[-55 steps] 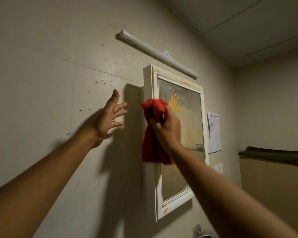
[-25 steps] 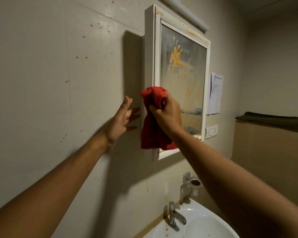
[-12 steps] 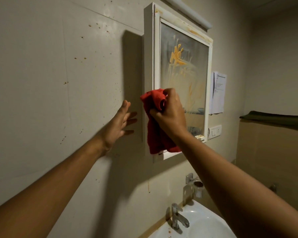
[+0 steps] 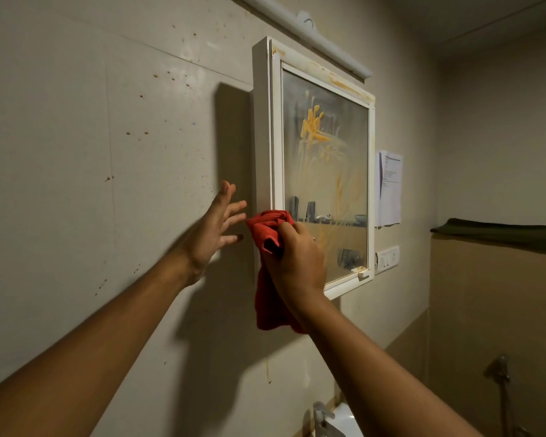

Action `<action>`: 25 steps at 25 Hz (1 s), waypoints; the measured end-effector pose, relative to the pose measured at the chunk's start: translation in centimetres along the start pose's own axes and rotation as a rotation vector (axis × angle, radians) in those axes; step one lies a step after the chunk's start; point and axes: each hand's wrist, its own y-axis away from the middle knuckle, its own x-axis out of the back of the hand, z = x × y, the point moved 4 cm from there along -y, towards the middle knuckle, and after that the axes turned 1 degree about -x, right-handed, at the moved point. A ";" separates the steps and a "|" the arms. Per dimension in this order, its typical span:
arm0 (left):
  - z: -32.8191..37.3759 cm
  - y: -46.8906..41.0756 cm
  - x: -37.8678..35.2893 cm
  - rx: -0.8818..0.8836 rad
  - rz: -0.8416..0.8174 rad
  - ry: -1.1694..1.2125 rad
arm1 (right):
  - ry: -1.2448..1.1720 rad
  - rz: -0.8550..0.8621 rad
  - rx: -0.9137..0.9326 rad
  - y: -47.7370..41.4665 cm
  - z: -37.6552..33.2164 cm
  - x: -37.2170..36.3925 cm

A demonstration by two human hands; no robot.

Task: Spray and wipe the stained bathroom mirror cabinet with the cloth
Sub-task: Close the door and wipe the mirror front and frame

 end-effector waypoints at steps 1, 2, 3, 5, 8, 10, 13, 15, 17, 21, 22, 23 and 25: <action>0.4 -0.3 0.1 -0.015 -0.002 0.006 | -0.041 0.005 -0.015 -0.9 -0.1 0.2; 0.9 -0.6 0.3 -0.030 -0.002 0.010 | -0.081 0.018 -0.021 -2.0 -0.3 0.5; 1.3 -0.9 0.7 -0.048 0.002 0.008 | -0.108 0.029 -0.017 -3.2 -0.5 0.8; 2.3 -1.5 1.8 -0.076 0.021 -0.007 | -0.115 0.022 0.006 -5.6 -1.4 1.4; 4.1 -2.8 3.0 -0.106 0.037 -0.043 | -0.088 0.007 0.041 -9.4 -2.7 2.3; 5.6 -4.0 3.3 -0.132 0.040 -0.074 | -0.076 0.009 0.057 -12.0 -3.6 3.1; 8.7 -6.1 3.3 -0.189 0.045 -0.114 | -0.104 0.018 0.079 -15.7 -5.1 4.1; 10.7 -7.5 3.2 -0.235 0.050 -0.133 | -0.103 0.027 0.077 -18.0 -5.9 4.6; 12.5 -8.7 3.1 -0.266 0.057 -0.155 | -0.130 0.021 0.051 -20.0 -6.4 4.8; 15.1 -11.0 3.4 -0.304 0.090 -0.187 | -0.168 0.041 0.021 -22.9 -7.1 5.2; 15.6 -11.5 3.4 -0.313 0.097 -0.193 | -0.174 0.052 0.018 -23.6 -7.2 5.3; 16.3 -12.2 3.6 -0.330 0.101 -0.197 | -0.181 0.065 0.015 -24.3 -7.4 5.4; 17.5 -13.4 3.6 -0.361 0.098 -0.205 | -0.195 0.091 0.006 -25.8 -7.8 5.6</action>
